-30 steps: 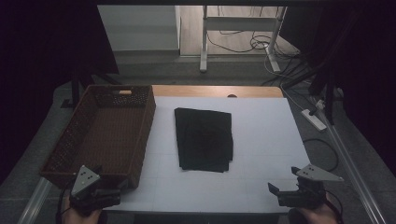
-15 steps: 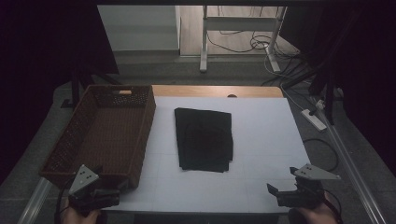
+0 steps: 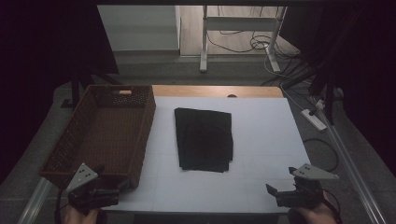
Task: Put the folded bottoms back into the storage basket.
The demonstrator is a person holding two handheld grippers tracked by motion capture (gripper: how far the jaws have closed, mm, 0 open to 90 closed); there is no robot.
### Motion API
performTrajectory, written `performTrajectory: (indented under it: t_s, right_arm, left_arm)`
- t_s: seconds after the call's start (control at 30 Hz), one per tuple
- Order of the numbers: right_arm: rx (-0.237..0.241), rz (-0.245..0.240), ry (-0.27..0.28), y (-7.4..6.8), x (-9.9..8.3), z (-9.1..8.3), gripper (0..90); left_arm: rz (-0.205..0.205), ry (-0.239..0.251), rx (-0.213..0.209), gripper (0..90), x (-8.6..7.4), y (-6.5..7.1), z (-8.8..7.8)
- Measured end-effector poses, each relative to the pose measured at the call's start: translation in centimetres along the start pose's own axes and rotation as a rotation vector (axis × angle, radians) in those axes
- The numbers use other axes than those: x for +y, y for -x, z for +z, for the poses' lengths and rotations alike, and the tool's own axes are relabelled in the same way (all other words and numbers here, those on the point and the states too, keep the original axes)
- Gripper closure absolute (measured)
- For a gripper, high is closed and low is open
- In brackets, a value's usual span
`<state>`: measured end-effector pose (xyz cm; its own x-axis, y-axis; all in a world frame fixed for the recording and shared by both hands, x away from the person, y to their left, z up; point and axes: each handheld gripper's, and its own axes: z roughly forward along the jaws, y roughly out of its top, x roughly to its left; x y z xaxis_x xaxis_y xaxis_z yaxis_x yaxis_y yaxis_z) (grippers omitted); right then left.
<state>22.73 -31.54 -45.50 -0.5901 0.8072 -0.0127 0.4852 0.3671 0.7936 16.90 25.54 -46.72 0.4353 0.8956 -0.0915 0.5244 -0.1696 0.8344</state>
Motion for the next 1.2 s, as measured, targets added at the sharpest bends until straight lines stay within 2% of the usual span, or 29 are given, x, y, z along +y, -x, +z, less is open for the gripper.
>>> performTrajectory:
  t_s: [0.13, 0.27, 0.57, 0.87, 1.0, 1.2]
  right_arm:
    - [0.002, -0.014, -0.006, -0.1, 0.0, 0.1, 0.0]
    - [0.007, -0.018, -0.007, -0.1, 0.0, 0.1, 0.0]
    - [0.007, -0.022, -0.013, -0.2, 0.1, 0.2, 0.0]
    - [0.007, -0.025, -0.014, -0.2, 0.1, 0.3, 0.0]
    - [0.008, -0.027, -0.015, -0.2, 0.1, 0.3, 0.0]
    - [0.008, -0.028, -0.015, -0.2, 0.1, 0.3, 0.0]
  left_arm:
    - [0.009, 0.011, -0.022, 0.9, 0.4, 0.3, 0.3]
    - [0.035, -0.006, 0.003, 0.9, 0.8, 0.3, 0.5]
    - [-0.001, -0.006, -0.017, 0.0, 1.6, 0.3, 0.9]
    - [0.015, -0.029, -0.036, 0.0, 2.5, 0.7, 1.8]
    - [0.020, -0.044, -0.063, 0.0, 2.9, 1.1, 2.5]
    - [0.036, -0.041, -0.070, 0.0, 3.3, 1.6, 3.1]
